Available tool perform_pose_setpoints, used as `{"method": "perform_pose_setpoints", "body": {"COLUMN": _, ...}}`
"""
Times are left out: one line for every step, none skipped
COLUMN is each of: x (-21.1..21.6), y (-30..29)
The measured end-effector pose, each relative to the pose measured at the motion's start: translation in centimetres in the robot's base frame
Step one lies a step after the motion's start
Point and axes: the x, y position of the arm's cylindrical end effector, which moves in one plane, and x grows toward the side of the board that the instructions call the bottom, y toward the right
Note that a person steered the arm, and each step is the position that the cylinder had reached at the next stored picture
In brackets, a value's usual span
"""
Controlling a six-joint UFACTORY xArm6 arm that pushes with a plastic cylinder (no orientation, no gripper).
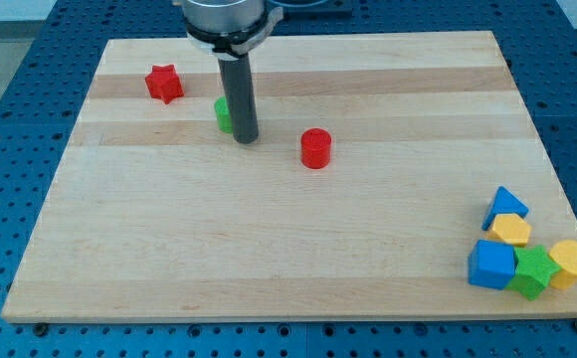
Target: Push the red circle into the yellow hexagon
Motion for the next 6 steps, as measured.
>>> {"method": "perform_pose_setpoints", "body": {"x": 0.3, "y": 0.7}}
{"method": "perform_pose_setpoints", "body": {"x": 2.1, "y": 2.7}}
{"method": "perform_pose_setpoints", "body": {"x": 2.1, "y": 5.1}}
{"method": "perform_pose_setpoints", "body": {"x": 2.0, "y": 5.9}}
{"method": "perform_pose_setpoints", "body": {"x": 2.0, "y": 7.9}}
{"method": "perform_pose_setpoints", "body": {"x": 2.0, "y": 10.6}}
